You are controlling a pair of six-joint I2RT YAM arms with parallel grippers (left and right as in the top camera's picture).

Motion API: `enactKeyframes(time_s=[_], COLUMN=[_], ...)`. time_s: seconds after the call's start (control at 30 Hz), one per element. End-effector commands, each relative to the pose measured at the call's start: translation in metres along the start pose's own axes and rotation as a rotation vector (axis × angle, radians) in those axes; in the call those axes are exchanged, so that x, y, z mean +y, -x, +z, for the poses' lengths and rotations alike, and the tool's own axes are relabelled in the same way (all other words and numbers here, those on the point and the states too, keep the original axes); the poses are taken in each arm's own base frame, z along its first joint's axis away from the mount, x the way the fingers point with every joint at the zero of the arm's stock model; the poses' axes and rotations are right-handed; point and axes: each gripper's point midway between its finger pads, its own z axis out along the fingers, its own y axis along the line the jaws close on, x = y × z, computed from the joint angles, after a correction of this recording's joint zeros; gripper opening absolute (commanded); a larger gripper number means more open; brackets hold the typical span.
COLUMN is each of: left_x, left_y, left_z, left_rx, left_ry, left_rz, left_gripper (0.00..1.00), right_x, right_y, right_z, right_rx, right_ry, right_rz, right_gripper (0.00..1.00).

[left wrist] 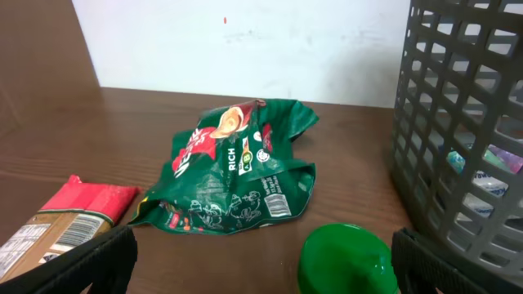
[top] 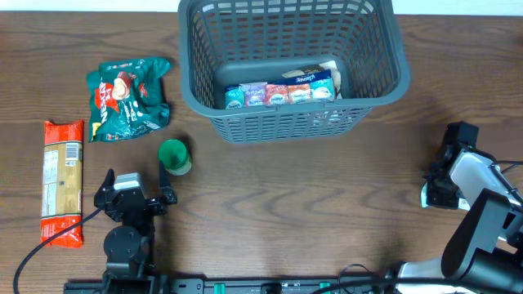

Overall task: Pack container
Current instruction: 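Lower the right gripper onto the light-blue pouch and grasp it, then lift the blue pouch with the right gripper and drop it into the basket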

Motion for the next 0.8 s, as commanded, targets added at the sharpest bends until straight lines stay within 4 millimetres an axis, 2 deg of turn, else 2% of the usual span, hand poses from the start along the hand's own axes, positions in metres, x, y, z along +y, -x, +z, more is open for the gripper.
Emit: enactKeyframes(time_s=[0.0,0.2,0.33,0.4,0.5,0.6,0.63,0.67,0.77], left_x=[0.004,0.004,0.004,0.004,0.004,0.004,0.004,0.004,0.004], left_y=[-0.019,-0.019,-0.019,-0.019,-0.019,-0.019,-0.019,-0.019,-0.019], left_z=[0.002,0.002,0.002,0.002,0.002,0.002,0.002,0.002,0.002], left_rx=[0.050,0.050,0.050,0.050,0.050,0.050,0.050,0.050,0.050], left_ry=[0.019,0.019,0.019,0.019,0.019,0.019,0.019,0.019,0.019], left_rz=[0.017,0.017,0.017,0.017,0.017,0.017,0.017,0.017,0.017], left_gripper=[0.99,0.99,0.99,0.99,0.99,0.99,0.99,0.99,0.99], right_x=[0.003,0.027,0.064,0.087,0.119,0.151,0.161,0.167,0.183], right_y=[0.001,0.009,0.023,0.030,0.039,0.041,0.038,0.035,0.020], right_z=[0.003,-0.011,-0.043,-0.067,-0.111,-0.168,-0.192,-0.208,-0.277], right_rx=[-0.006,-0.027,-0.067,-0.098,-0.145,-0.178,-0.184,-0.188,-0.218], right_ry=[0.013,0.090,0.196,0.266,0.389,0.550,0.620,0.665,0.855], right_rz=[-0.088,-0.206,-0.313,-0.367,-0.434,-0.527,-0.573,-0.605,-0.749], right_gripper=[0.01,0.01,0.01,0.01,0.01,0.01,0.01,0.02,0.02])
